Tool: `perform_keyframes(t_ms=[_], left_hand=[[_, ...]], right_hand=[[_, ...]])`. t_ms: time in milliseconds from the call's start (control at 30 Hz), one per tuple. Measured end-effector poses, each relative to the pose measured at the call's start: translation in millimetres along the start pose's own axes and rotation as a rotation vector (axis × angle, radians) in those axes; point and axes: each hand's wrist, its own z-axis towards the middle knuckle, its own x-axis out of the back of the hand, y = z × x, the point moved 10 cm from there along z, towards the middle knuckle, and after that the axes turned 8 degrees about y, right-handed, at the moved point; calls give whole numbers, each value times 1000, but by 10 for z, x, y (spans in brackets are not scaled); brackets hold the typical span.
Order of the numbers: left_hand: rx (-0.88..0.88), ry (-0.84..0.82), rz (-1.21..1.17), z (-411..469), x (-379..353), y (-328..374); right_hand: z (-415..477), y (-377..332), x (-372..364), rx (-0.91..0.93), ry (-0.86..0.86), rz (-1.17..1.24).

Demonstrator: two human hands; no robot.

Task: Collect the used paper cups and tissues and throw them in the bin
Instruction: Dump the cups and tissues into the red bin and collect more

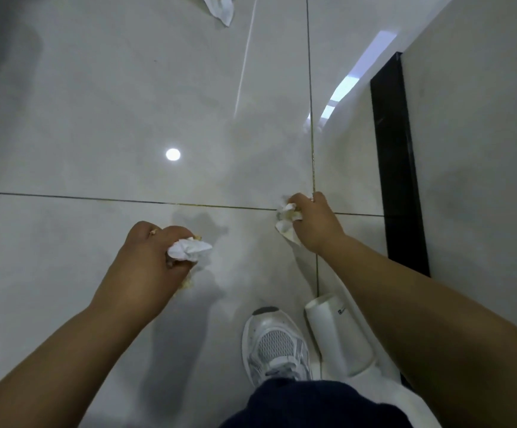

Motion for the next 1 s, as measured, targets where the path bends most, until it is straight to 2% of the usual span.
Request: perform_keyframes(t_ms=[200,367,500,700,767,867,1000], left_hand=[[-59,-38,-22,-46,-108,58],[-126,-107,19,-100,-268,139],[-155,-140,41,-208,-375,270],[-79,-229,103,-309,-536,333],[-52,-235,77,-308,-540,334],[-55,-216,64,-274,-512,323],[-62,-176,81,-169,-457,287]], right_hand=[[-423,77,325,-58,117,131],[-936,221,531,-102,139,61],[-1372,399,464,-215,51,83],[-1761,616,69,-230,-126,-223],[-1762,682,-47,-244,-137,-271],[-1724,760,-145,-298,-138,-205],[-1596,753,-115,-280,-112,-199]])
